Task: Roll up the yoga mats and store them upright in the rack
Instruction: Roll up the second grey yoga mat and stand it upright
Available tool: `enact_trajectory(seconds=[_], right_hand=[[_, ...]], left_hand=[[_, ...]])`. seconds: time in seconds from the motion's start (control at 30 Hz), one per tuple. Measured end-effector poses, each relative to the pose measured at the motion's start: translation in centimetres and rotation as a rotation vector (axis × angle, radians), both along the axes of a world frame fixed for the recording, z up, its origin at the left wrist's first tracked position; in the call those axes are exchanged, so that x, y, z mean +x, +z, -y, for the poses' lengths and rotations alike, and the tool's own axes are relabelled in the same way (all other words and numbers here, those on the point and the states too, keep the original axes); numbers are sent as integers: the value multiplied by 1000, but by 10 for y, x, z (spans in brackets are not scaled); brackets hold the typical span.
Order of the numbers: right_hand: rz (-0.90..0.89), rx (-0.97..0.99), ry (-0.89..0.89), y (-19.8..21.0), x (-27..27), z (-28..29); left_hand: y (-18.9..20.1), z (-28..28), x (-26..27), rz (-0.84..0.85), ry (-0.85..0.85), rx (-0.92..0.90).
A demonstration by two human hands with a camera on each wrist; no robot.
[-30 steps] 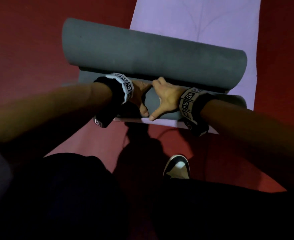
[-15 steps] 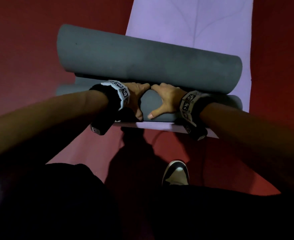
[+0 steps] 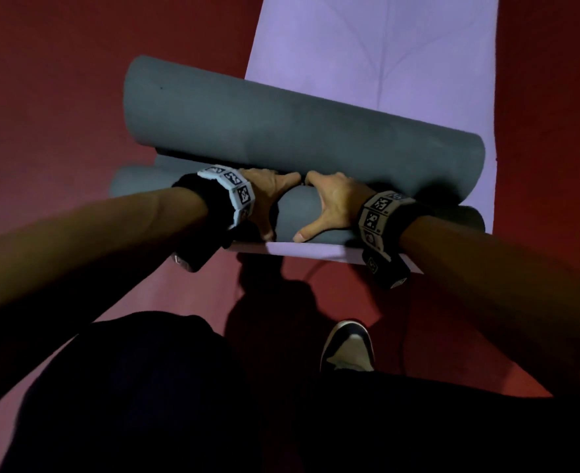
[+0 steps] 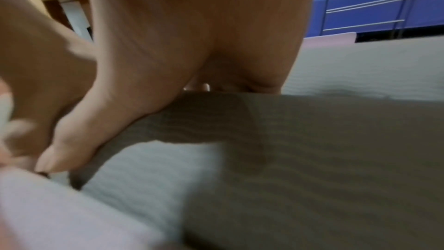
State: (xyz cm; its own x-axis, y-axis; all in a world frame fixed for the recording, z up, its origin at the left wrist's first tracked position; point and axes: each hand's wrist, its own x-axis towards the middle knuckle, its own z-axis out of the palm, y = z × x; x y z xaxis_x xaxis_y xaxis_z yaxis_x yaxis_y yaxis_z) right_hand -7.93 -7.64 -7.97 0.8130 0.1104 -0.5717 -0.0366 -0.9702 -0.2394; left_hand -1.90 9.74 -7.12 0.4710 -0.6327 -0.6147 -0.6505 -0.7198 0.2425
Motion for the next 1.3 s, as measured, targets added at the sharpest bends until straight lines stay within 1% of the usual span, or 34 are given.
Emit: enact_trajectory(seconds=[0.17, 0.33, 0.4, 0.5, 0.57, 0.67, 0.73, 0.8, 0.9, 1.0, 1.07, 1.13, 1.23, 1.3], right_hand=[[-62, 59, -48, -3, -14, 4], [-71, 86, -73, -1, -13, 8], [-33, 118, -98, -3, -15, 9], [104, 186, -139, -7, -22, 11], [146, 172, -132, -11, -27, 13], [169, 74, -29, -17, -30, 17], [190, 25, -27, -20, -32, 20], [203, 16, -52, -23, -32, 22], [160, 10, -65, -17, -23, 23], [91, 50, -84, -8, -10, 26], [81, 47, -68, -5, -6, 27], [64, 46, -78, -4, -4, 28], [13, 100, -118, 0, -2, 30], [-16, 133, -133, 2, -4, 35]], left_hand=[[-4, 2, 0, -104, -19, 17], [-4, 3, -2, -142, -7, -8], [-7, 4, -2, -149, 1, -22], [-15, 3, 3, -197, 51, -36], [-17, 3, 8, -214, 59, -28], [-13, 9, 17, -167, 9, 17], [-8, 14, 16, -131, 10, 89], [-11, 12, 12, 1, -37, 99], [-17, -3, 0, 197, -49, -12], [-21, -16, -11, 278, -82, -39], [-21, -17, -14, 287, -89, -30], [-18, -14, -11, 255, -64, -45], [-3, -7, -1, 146, -28, -69], [3, -2, 0, 61, -23, -41]])
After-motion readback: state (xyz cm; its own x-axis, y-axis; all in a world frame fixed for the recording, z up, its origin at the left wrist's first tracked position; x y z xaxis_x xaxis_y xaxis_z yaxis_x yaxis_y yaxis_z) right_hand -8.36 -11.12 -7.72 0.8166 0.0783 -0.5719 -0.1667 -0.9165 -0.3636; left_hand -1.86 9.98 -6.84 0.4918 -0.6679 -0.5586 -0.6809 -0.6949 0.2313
